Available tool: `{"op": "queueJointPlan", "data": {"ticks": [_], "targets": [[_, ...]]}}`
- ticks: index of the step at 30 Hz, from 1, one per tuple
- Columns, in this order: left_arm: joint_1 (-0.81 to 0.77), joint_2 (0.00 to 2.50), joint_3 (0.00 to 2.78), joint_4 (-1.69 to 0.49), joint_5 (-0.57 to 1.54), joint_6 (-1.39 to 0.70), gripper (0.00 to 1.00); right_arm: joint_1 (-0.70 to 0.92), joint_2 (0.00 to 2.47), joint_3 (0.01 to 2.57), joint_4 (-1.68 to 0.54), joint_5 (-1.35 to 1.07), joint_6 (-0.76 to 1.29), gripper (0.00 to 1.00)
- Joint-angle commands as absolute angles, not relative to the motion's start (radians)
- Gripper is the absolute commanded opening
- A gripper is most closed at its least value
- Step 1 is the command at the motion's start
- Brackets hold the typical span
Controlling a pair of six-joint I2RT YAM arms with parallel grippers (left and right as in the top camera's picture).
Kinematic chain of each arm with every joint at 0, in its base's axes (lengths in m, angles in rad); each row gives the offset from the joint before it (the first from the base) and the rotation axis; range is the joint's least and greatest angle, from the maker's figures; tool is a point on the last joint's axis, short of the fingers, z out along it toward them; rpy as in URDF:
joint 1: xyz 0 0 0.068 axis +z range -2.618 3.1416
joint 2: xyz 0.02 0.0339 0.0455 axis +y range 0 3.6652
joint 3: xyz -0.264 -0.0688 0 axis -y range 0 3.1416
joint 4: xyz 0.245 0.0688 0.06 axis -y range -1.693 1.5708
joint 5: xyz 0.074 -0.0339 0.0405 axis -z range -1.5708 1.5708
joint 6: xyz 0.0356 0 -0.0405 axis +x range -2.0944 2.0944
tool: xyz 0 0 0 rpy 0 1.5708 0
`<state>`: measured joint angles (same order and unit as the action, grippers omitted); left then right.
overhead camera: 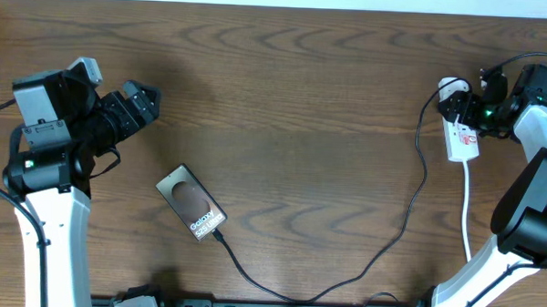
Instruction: Plug charger to phone and switch on socket
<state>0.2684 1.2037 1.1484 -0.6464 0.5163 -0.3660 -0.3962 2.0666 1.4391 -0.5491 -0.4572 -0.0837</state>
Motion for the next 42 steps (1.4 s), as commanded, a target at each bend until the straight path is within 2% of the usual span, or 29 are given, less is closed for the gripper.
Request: {"op": "queueJointPlan", "data": {"ticks": [1,3,17,29,42], "targets": [[0.274,1.208,1.163,-0.648,0.504,-0.360,0.92,-0.360,2.111,1.410,-0.566,-0.548,-0.060,0.96],[0.274,1.208,1.163,-0.649,0.504,-0.360,0.92,-0.368,2.109,1.415,-0.564,-0.525,-0.059,0.99],[0.274,1.208,1.163,-0.651,0.504,-0.361,0.92,-0.483,1.937,1.434,-0.651,-0.325,-0.057,0.99],[0.274,1.208,1.163,-0.651,0.504,-0.361,0.92,-0.502,1.718,1.434,-0.787,-0.280,-0.054,0.99],[0.274,1.208,1.163,-0.651,0.504,-0.361,0.92,-0.502,1.375,1.434,-0.812,-0.301,0.152,0.99]]}}
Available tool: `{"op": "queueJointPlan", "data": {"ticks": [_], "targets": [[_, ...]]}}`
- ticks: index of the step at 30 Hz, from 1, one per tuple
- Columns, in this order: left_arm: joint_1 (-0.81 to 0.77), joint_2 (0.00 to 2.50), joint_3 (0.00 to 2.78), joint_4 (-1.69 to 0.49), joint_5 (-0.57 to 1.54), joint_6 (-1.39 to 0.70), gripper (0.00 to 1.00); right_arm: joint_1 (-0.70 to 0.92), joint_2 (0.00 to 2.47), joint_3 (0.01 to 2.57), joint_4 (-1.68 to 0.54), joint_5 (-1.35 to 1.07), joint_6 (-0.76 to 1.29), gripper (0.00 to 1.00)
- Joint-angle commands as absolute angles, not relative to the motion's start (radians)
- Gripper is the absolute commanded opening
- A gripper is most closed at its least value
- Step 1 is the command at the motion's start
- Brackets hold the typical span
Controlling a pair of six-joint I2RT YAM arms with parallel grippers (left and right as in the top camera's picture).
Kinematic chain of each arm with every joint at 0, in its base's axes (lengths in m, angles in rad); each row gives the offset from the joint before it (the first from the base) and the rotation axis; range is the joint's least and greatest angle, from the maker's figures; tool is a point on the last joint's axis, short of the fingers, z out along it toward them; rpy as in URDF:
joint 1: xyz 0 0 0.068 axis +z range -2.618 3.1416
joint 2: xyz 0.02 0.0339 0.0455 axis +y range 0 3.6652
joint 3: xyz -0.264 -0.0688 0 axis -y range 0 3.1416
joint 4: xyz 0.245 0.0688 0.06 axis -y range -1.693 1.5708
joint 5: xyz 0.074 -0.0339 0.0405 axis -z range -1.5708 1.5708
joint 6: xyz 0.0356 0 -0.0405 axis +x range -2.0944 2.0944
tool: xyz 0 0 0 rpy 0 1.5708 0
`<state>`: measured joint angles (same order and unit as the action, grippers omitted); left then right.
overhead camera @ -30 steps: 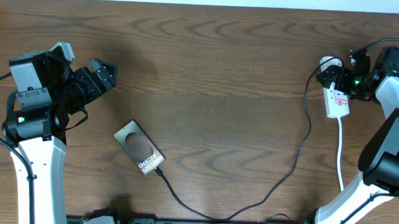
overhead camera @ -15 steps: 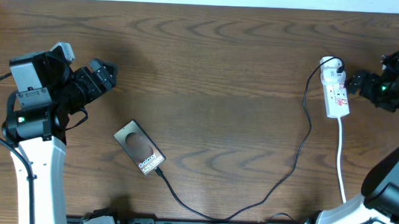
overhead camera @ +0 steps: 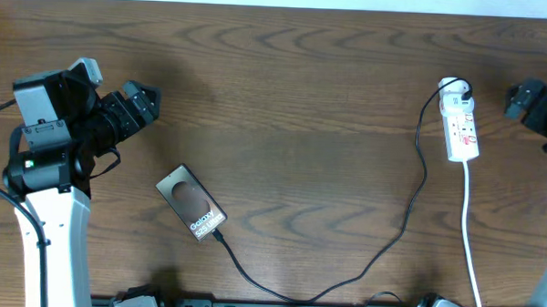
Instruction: Plug charger to phone and switch on socket
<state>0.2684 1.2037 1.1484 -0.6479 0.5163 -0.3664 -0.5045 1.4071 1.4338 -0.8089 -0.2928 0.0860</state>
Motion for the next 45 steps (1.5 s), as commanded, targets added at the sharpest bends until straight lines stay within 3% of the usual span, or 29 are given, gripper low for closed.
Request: {"op": "queueJointPlan", "data": {"ticks": [1,30,36,45], "targets": [[0.274,1.208,1.163,-0.651,0.504,-0.361,0.92,-0.502,1.363,1.434,-0.812,-0.301,0.152,0.99],[0.274,1.204,1.163,-0.650,0.503,-0.358,0.92,-0.503,1.355,1.431,-0.831,-0.297,0.152,0.99],[0.271,1.138,1.102,-0.656,0.391,-0.349,0.92,-0.503,1.355,1.431,-0.831,-0.297,0.152,0.99],[0.210,0.887,0.751,-0.342,0.218,-0.349,0.92,-0.503,1.355,1.431,-0.831,-0.297,0.152,0.99]]}}
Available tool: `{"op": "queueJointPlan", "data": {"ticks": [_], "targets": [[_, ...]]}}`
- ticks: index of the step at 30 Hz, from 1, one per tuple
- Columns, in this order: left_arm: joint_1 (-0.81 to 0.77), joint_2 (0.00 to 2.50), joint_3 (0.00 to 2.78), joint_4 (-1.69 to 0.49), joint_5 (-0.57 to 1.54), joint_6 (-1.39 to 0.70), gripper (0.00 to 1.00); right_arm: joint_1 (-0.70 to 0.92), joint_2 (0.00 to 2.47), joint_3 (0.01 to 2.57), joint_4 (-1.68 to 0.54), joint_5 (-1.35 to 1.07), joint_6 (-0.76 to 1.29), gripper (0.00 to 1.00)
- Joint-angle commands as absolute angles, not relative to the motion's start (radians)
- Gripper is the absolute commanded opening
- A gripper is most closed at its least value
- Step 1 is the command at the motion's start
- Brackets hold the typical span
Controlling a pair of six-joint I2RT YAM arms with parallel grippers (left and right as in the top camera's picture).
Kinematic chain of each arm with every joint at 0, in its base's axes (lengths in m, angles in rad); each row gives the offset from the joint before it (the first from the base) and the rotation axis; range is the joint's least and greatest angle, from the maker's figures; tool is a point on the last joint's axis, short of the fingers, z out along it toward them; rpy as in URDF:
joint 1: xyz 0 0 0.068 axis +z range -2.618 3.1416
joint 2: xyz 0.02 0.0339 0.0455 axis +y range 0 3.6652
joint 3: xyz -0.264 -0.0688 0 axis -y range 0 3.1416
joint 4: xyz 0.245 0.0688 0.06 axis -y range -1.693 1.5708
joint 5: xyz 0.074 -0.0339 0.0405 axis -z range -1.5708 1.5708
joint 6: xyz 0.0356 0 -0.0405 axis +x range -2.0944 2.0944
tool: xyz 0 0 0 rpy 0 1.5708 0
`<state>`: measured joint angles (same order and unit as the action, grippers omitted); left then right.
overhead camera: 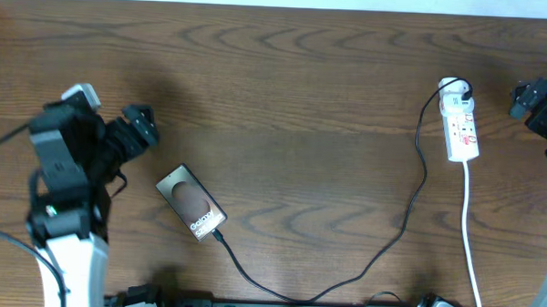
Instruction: Plug charger to phone and switch on socket
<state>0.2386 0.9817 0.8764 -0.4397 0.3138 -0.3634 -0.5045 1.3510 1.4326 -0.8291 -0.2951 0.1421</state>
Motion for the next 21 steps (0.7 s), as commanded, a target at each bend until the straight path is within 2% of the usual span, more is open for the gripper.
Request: {"op": "queueJointPlan", "data": {"ticks": [1,8,14,19,21], "targets": [[0.201,0.851,0.702,-0.286,0.210,-0.349,0.92,-0.503,1.355,1.431,-0.831,-0.297,0.152,0.99],[0.125,0.523,0.340,0.186,0.130,-0.348,0.92,-0.503,1.355,1.431,-0.831,-0.297,0.152,0.99],[0.109,0.295,0.115,0.427,0.068,-0.349,0.92,-0.503,1.355,1.431,-0.831,-0.297,0.152,0.99],[0.109,0.181,0.002,0.478,0.032,-0.349,0.92,-0.503,1.355,1.431,-0.836,-0.296,0.151,0.99],[0.107,0.141,0.004,0.392,0.009,-0.349,0.92,-0.503,1.355,1.431,-0.840,-0.294,0.152,0.99]]}}
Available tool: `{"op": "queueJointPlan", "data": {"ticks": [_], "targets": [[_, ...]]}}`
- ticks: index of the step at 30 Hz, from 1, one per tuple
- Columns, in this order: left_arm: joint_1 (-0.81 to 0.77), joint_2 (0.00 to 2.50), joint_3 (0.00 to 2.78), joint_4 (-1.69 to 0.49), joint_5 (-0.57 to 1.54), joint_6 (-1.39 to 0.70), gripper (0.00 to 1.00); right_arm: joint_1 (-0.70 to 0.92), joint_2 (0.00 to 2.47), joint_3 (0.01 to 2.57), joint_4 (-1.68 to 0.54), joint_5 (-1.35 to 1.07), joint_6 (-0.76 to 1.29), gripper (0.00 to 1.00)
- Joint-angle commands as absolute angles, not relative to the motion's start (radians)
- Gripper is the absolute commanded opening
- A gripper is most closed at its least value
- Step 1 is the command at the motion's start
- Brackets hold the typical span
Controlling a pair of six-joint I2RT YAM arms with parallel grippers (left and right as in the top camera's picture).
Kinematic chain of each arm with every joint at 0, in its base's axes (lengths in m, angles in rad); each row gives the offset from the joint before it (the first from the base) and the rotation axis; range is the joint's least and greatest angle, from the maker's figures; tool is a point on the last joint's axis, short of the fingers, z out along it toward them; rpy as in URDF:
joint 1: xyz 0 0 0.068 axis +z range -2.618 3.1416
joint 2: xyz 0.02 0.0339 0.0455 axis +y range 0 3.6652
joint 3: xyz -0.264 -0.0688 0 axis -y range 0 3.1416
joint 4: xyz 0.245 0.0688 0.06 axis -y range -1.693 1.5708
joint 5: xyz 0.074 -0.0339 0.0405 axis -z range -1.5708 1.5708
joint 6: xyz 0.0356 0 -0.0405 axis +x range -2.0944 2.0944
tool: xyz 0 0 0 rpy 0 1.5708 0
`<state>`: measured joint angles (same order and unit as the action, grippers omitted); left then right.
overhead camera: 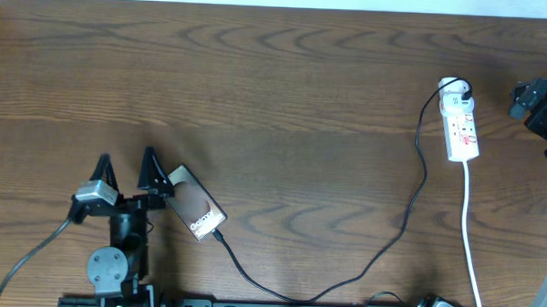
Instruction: Plug charger to phone and switch on socket
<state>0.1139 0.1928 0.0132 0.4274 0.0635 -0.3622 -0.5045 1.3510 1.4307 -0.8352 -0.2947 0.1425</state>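
Observation:
The phone [191, 202] lies face down, slanted, left of the table's middle. A black charger cable [408, 217] is plugged into its lower end. The cable loops past the front edge and up to a plug [455, 86] seated in the white power strip [463, 133] at the right. The strip's switch is too small to read. My left gripper [125, 168] is open near the front edge, fingers pointing to the far side, its right finger [150, 165] right beside the phone's left corner. My right gripper [531, 97] sits at the right edge, away from the strip.
The strip's white cord [471, 242] runs down to the front edge at the right. A black rail lines the front edge. The brown wooden table [284, 99] spreads across the middle and back.
My left arm has moved from the table's left side to low by the front edge, its open gripper now just left of the phone. The right arm, phone, cable and strip are unchanged.
At first my right gripper was on the plug end of the power strip, the left arm resting at the left. Then the right gripper was drawn back to the right edge and stayed there. The left arm shifted slightly, and now stands low beside the phone.

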Motion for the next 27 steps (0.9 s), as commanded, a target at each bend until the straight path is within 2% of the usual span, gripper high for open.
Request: {"op": "queueJointPlan", "data": {"ticks": [1,6,15,19,27], "targets": [[0.107,0.118,0.004,0.354,-0.001,-0.348,0.92,-0.503,1.355,1.431,-0.842,-0.294,0.152,0.99],[0.108,-0.003,0.004,0.151,-0.047,-0.348,0.92,-0.503,1.355,1.431,-0.850,-0.294,0.152,0.99],[0.108,0.001,0.004,-0.071,-0.065,-0.284,0.92,-0.503,1.355,1.431,-0.861,-0.294,0.152,0.99],[0.108,0.001,0.004,-0.074,-0.010,-0.164,0.92,-0.503,1.355,1.431,-0.861,-0.294,0.152,0.99],[0.105,0.001,0.004,-0.074,0.019,-0.115,0.92,-0.503,1.355,1.430,-0.870,-0.293,0.152,0.99]]}}
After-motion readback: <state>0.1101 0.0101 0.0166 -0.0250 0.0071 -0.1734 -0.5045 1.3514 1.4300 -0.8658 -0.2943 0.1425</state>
